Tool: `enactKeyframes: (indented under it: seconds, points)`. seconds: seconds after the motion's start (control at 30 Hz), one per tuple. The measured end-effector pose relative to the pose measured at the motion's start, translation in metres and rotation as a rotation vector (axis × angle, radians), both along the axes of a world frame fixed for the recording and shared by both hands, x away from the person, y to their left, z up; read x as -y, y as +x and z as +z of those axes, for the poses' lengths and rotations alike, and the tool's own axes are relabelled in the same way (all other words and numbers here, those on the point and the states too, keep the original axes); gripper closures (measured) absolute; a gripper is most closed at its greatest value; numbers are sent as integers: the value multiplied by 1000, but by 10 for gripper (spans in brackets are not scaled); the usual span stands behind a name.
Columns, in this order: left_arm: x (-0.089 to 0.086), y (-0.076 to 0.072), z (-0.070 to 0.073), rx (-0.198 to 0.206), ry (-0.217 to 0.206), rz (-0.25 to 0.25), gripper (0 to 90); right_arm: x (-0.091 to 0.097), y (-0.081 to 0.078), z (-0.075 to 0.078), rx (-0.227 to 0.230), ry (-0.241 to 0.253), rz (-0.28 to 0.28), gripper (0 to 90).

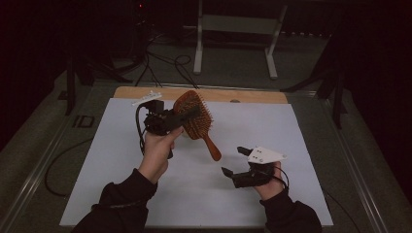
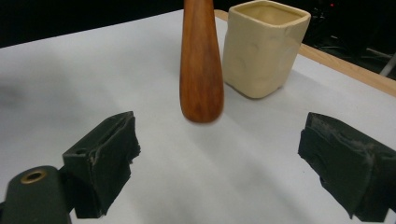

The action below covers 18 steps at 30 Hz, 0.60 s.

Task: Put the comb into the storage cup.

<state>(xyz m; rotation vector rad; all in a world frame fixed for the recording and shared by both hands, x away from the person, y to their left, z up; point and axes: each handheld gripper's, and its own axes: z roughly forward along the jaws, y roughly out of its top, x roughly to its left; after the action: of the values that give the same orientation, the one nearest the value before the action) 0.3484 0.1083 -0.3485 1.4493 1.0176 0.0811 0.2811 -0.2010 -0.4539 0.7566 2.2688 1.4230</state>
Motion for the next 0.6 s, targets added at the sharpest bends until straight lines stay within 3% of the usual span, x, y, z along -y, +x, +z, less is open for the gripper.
enactKeyframes:
  seconds: [0.13, 0.27, 0.6]
  points:
    - [-5, 3, 6, 9, 6, 7, 544, 5, -1, -3, 22, -4, -1, 106]
    - [-7, 5, 11, 23, 10, 10, 544, 11, -1, -7, -5, -23, -7, 106]
    - [-14, 13, 32, 66, 30, 38, 543, 24, -4, -12, -21, -35, -15, 99]
